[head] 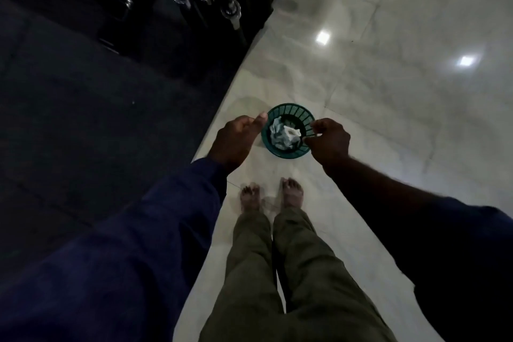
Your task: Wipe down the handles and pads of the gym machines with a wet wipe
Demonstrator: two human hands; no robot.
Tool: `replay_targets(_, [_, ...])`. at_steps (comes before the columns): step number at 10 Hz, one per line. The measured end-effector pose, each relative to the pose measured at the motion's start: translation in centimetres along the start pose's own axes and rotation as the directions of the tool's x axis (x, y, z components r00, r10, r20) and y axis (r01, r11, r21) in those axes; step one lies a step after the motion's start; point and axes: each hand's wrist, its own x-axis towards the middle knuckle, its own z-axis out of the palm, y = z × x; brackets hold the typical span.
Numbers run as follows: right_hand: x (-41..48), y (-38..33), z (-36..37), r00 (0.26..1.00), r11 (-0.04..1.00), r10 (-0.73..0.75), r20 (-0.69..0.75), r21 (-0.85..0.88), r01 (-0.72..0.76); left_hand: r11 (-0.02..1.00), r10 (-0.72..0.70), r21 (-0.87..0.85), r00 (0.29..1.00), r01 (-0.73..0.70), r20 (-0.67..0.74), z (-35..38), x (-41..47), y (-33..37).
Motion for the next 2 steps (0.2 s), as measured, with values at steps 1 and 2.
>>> replay_targets(1, [-0.7, -0.6, -0.7, 1.0, 0.999, 0.028, 0.008, 0.038, -0.028, 1.0, 0.018, -0.009, 1.0, -0.018, 0.004, -0.8, 0.0, 1.1])
replay_targets(2, [-1.7, -2.2, -2.4, 1.0, 0.996, 0.022, -0.006, 0.084, -0.021, 0.999, 0.045, 0.006, 0.999, -0.045, -0.021, -2.0, -0.5, 2.1])
